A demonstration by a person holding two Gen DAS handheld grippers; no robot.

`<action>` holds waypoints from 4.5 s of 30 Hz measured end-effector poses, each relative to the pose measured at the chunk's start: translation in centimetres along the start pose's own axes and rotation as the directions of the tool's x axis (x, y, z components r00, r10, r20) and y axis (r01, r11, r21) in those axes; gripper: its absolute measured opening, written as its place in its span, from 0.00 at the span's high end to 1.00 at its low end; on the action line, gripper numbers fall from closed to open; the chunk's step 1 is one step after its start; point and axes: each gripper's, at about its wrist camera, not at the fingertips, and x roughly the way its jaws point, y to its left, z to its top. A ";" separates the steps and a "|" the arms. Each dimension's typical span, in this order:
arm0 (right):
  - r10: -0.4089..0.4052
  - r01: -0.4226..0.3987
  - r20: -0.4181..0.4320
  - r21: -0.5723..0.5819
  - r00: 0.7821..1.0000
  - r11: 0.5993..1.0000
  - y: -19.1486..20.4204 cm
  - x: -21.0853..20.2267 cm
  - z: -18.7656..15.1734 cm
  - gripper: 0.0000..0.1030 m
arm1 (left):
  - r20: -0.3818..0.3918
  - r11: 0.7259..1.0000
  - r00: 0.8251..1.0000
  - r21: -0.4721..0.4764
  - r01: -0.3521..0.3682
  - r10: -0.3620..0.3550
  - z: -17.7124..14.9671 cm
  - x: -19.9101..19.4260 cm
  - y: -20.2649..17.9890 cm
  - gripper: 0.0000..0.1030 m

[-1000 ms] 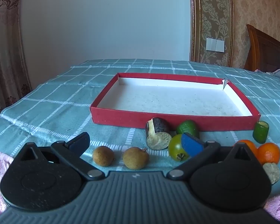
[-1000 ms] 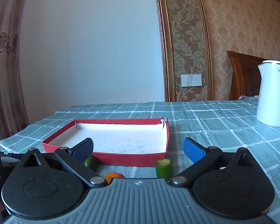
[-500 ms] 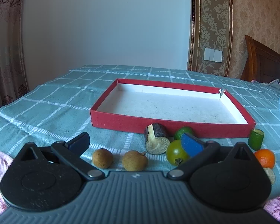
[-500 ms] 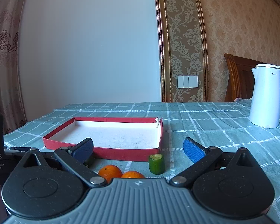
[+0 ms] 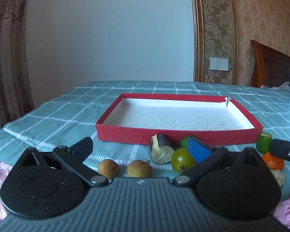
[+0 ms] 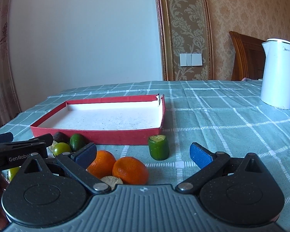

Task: Organize fruits
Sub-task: 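Move the right tool toward the dark eggplant slice beside the oranges, then close the right tool on the dark eggplant slice and lift it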

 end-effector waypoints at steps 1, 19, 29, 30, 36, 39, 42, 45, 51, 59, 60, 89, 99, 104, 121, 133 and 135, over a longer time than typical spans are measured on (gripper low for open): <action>0.003 -0.003 -0.002 0.001 1.000 1.000 0.0 -0.1 0.1 0.00 | -0.004 1.000 1.000 -0.007 0.002 -0.002 0.0 0.1 0.1 0.00; 0.025 -0.027 -0.092 -0.019 0.995 0.999 1.0 -0.1 1.7 0.00 | -0.014 1.000 1.000 -0.023 -0.013 0.012 -0.5 0.6 0.6 0.00; 0.011 -0.016 -0.122 -0.043 0.992 0.999 1.5 -0.3 1.8 0.00 | -0.007 1.000 1.000 -0.013 -0.018 0.018 -0.7 0.6 0.5 0.00; 0.011 -0.017 -0.121 -0.047 0.993 0.999 1.6 -0.4 1.8 0.00 | -0.007 1.000 1.000 -0.013 -0.018 0.018 -0.7 0.6 0.5 0.00; 0.012 -0.018 -0.120 -0.052 0.993 0.998 1.6 -0.5 2.0 0.00 | -0.007 1.000 1.000 -0.014 -0.018 0.017 -0.8 0.6 0.5 0.00; 0.013 -0.019 -0.120 -0.053 0.993 0.998 1.7 -0.5 1.9 0.00 | -0.006 1.000 1.000 -0.012 -0.018 0.018 -0.8 0.6 0.5 0.00; 0.016 -0.022 -0.121 -0.053 0.992 0.998 1.7 -0.5 1.9 0.00 | -0.005 1.000 1.000 -0.009 -0.020 0.020 -0.8 0.6 0.5 0.00; 0.016 -0.023 -0.122 -0.055 0.992 0.998 1.9 -0.5 1.9 0.00 | -0.007 1.000 1.000 -0.010 -0.021 0.021 -0.9 0.6 0.6 0.00; 0.017 -0.024 -0.126 -0.054 0.992 0.998 1.9 -0.3 1.8 0.00 | -0.011 1.000 1.000 -0.015 -0.024 0.024 -0.8 0.7 0.6 0.00; 0.021 -0.027 -0.125 -0.046 0.992 0.999 1.7 -0.3 1.7 0.00 | -0.015 1.000 1.000 -0.013 -0.028 0.028 -0.8 0.8 0.6 0.00; 0.023 -0.029 -0.125 -0.045 0.992 0.999 1.7 -0.3 1.7 0.00 | -0.015 0.999 0.999 -0.013 -0.029 0.029 -0.8 0.8 0.5 0.00; 0.100 -0.117 -0.116 -0.149 0.988 0.982 1.5 -2.2 -0.7 0.01 | -0.045 0.998 0.999 -0.056 -0.006 0.003 -0.7 1.3 1.4 0.00; 0.140 -0.159 -0.179 -0.095 0.974 0.983 1.8 -1.3 -1.5 0.39 | -0.053 0.998 0.999 -0.069 0.001 -0.004 -0.7 1.2 1.5 0.00; 0.135 -0.155 -0.199 -0.088 0.971 0.984 2.1 -0.8 -1.8 0.51 | -0.056 0.997 0.998 -0.073 0.000 -0.004 -0.7 1.2 1.5 0.00; 0.097 -0.118 -0.209 -0.093 0.973 0.989 2.6 -0.8 -1.9 0.62 | -0.072 0.998 0.997 -0.070 -0.005 0.000 -0.6 1.4 1.3 0.00; 0.115 -0.134 -0.201 -0.081 0.973 0.988 2.8 0.1 -1.8 0.68 | -0.082 0.998 0.997 -0.069 -0.001 -0.005 -0.7 1.7 1.1 0.00; 0.124 -0.141 -0.201 -0.075 0.972 0.987 2.7 0.0 -1.8 0.68 | -0.086 0.998 0.996 -0.069 0.000 -0.006 -0.7 1.7 1.1 0.00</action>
